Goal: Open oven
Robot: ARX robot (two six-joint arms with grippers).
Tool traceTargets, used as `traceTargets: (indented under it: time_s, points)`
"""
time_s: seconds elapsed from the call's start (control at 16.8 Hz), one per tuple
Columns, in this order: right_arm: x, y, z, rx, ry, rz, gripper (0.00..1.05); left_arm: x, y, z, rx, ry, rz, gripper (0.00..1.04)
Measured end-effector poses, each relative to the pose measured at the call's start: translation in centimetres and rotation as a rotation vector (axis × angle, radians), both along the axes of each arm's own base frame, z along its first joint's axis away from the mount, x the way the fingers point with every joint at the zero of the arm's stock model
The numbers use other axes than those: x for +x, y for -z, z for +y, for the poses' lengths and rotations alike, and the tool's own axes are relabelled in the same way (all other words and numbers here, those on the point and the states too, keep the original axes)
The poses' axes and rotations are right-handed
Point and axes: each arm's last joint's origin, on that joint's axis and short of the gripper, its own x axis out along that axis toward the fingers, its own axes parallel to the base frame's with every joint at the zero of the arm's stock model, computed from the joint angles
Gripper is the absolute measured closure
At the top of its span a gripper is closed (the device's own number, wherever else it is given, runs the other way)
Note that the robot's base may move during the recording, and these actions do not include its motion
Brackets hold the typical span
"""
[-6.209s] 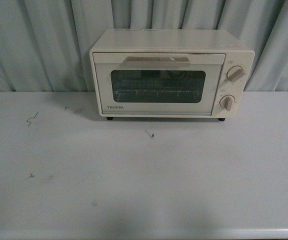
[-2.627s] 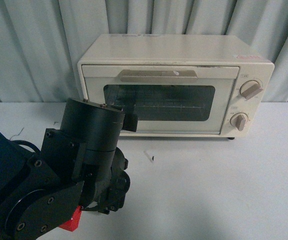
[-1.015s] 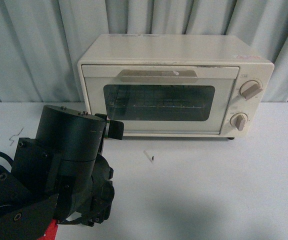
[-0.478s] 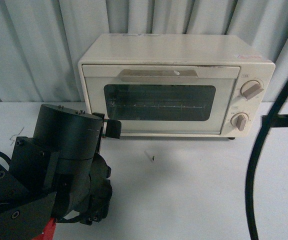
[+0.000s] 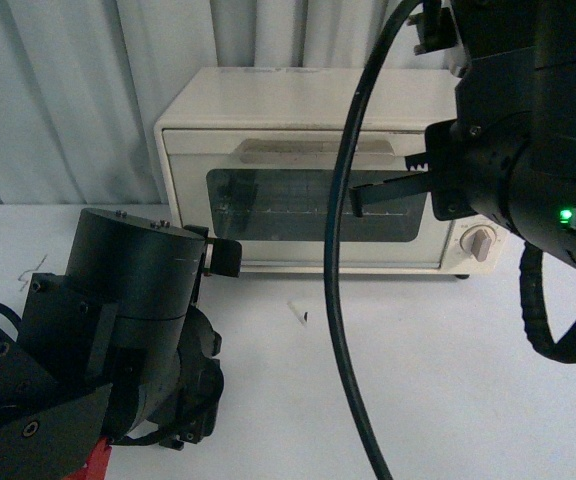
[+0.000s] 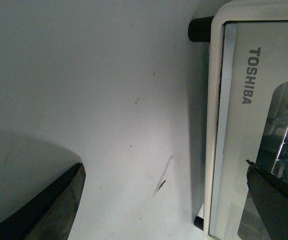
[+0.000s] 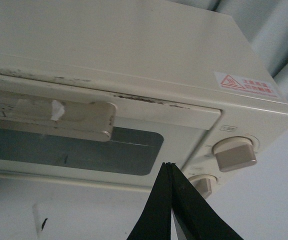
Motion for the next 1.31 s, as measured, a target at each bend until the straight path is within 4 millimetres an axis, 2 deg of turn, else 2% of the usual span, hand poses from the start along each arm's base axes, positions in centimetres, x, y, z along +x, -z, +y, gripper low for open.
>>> traceTargets:
  time_s: [0.24,0.48,0.78,1.31]
  points:
    - [1.5,-1.3,1.7,0.020,-0.061,-0.036,1.03,0.0,0.0,0.0,0.000,0.000,0.000,0.07]
    - [2.7,-0.5,2.4,0.009,-0.084,-0.008,1.03,0.0,0.0,0.0,0.000,0.000,0.000,0.07]
    - [4.1,-0.6,3.2,0.018,-0.107,-0.017,1.03,0.0,0.0,0.0,0.000,0.000,0.000,0.07]
    - [4.9,0.8,3.7,0.057,-0.102,-0.006,1.03,0.0,0.0,0.0,0.000,0.000,0.000,0.07]
